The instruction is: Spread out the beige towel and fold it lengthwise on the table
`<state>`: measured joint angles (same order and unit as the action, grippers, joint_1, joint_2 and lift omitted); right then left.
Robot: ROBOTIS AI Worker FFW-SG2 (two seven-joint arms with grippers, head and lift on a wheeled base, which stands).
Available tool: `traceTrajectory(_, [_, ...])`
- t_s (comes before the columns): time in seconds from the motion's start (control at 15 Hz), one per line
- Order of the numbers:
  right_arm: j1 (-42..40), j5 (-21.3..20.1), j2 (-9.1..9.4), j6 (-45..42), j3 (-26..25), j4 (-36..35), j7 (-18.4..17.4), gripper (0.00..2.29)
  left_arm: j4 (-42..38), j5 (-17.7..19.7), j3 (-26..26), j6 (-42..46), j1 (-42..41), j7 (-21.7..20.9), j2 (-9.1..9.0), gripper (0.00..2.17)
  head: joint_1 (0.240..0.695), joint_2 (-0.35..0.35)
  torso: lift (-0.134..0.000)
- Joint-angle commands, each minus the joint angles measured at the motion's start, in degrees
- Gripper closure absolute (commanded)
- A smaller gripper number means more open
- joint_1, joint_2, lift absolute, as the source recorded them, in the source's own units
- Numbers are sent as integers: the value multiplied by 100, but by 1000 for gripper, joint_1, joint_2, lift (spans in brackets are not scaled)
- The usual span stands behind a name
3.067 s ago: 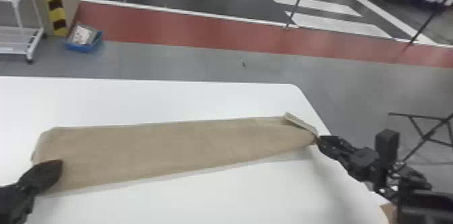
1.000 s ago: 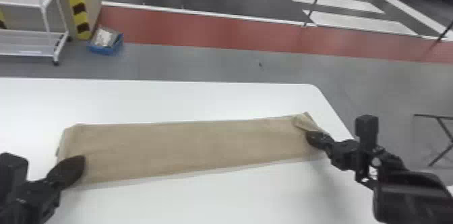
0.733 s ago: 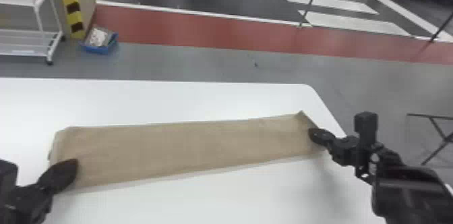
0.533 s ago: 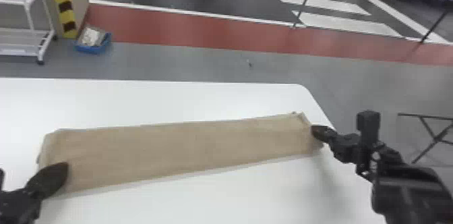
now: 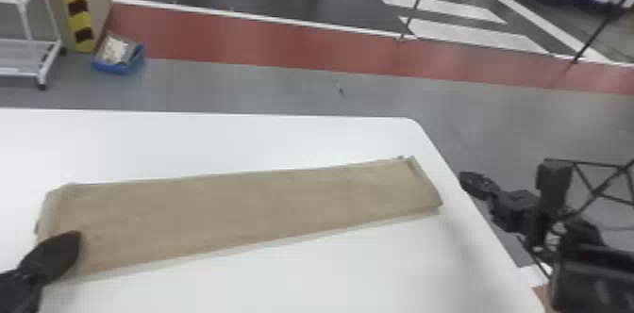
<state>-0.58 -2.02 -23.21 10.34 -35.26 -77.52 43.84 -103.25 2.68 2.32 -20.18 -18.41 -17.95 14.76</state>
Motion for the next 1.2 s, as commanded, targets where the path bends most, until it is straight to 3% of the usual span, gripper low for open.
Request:
traceTrajectory(0.0, [-180, 114, -8, 17, -69, -194, 63, 2064, 173, -39, 23, 0, 206, 2, 9, 1784, 695, -350, -124])
traceTrajectory(0.33, [-347, 114, 27, 298, -156, -624, 107, 2064, 683, -39, 67, 18, 803, 11, -9, 1784, 695, -350, -124])
traceTrajectory(0.8, [-259, 18, 53, 351, -69, -589, 98, 2064, 1421, -39, 23, 53, 1586, 2, 106, 1784, 695, -350, -124])
traceTrajectory(1.13, [14, -97, 44, 351, 2, -405, 81, 2064, 1307, 22, -188, 36, 1348, -42, 141, 1784, 695, -319, -124])
